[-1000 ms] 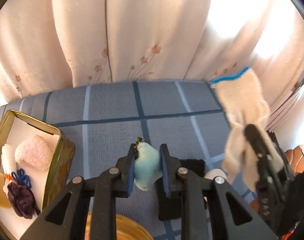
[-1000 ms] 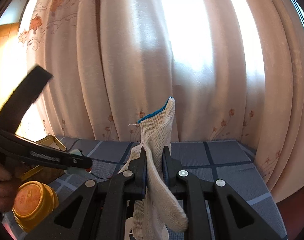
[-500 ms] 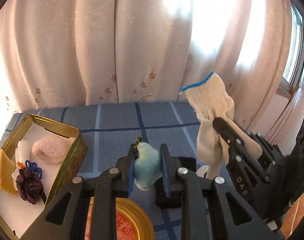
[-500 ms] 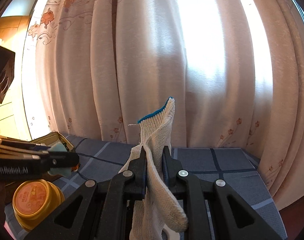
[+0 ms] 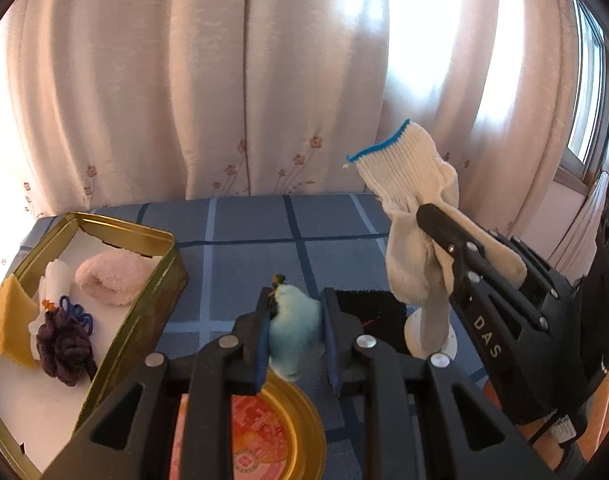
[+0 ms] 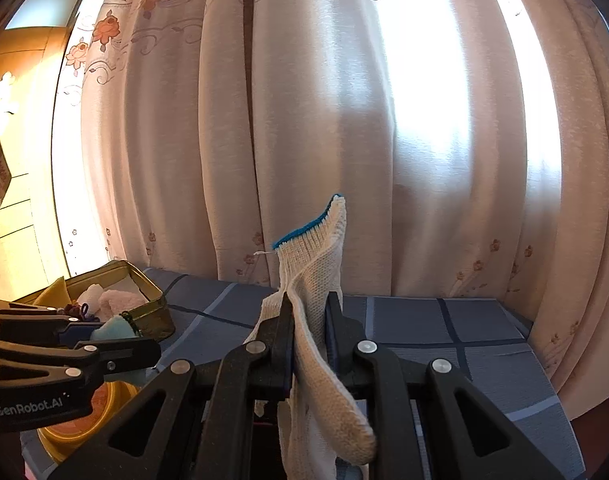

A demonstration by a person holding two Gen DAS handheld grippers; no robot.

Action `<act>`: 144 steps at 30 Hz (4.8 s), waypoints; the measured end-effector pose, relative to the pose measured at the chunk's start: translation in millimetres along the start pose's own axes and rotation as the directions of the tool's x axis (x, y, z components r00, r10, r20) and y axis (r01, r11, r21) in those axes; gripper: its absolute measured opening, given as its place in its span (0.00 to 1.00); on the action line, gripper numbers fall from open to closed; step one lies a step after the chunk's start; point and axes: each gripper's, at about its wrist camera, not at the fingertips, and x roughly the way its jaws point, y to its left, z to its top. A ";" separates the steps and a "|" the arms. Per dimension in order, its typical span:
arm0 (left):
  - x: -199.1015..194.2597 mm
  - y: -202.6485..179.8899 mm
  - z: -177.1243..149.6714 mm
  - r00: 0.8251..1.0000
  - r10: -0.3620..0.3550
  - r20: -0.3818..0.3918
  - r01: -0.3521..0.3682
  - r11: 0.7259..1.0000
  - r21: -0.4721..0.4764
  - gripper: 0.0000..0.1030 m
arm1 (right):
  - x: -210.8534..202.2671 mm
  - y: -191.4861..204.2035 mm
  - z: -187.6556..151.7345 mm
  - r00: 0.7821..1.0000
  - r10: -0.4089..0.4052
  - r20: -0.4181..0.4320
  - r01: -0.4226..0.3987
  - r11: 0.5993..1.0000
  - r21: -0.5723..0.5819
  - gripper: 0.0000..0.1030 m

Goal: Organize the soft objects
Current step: 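Grasp the mint-green plush with the left tool while the right tool holds the white glove, then carry the mint plush with the left tool while the right tool carries the glove to the tin box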

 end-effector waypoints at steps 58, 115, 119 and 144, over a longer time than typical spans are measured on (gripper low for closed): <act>-39.4 63.0 -5.9 0.986 0.104 0.131 -0.096 0.993 -0.069 0.20 | 22.8 62.3 4.7 0.994 0.102 -0.023 -0.104 0.992 -0.069 0.14; -59.4 110.0 -8.0 0.975 0.130 0.180 -0.103 0.983 -0.152 0.20 | 39.5 105.2 27.2 0.988 0.140 -0.070 -0.149 0.978 -0.144 0.15; -62.8 118.7 -5.9 0.971 0.147 0.188 -0.117 0.980 -0.163 0.20 | 35.0 113.8 35.8 0.986 0.155 -0.063 -0.163 0.975 -0.148 0.15; -65.7 171.5 -14.1 0.964 0.228 0.136 -0.189 0.950 -0.248 0.20 | 43.7 199.5 51.1 0.957 0.263 -0.126 -0.284 0.936 -0.207 0.15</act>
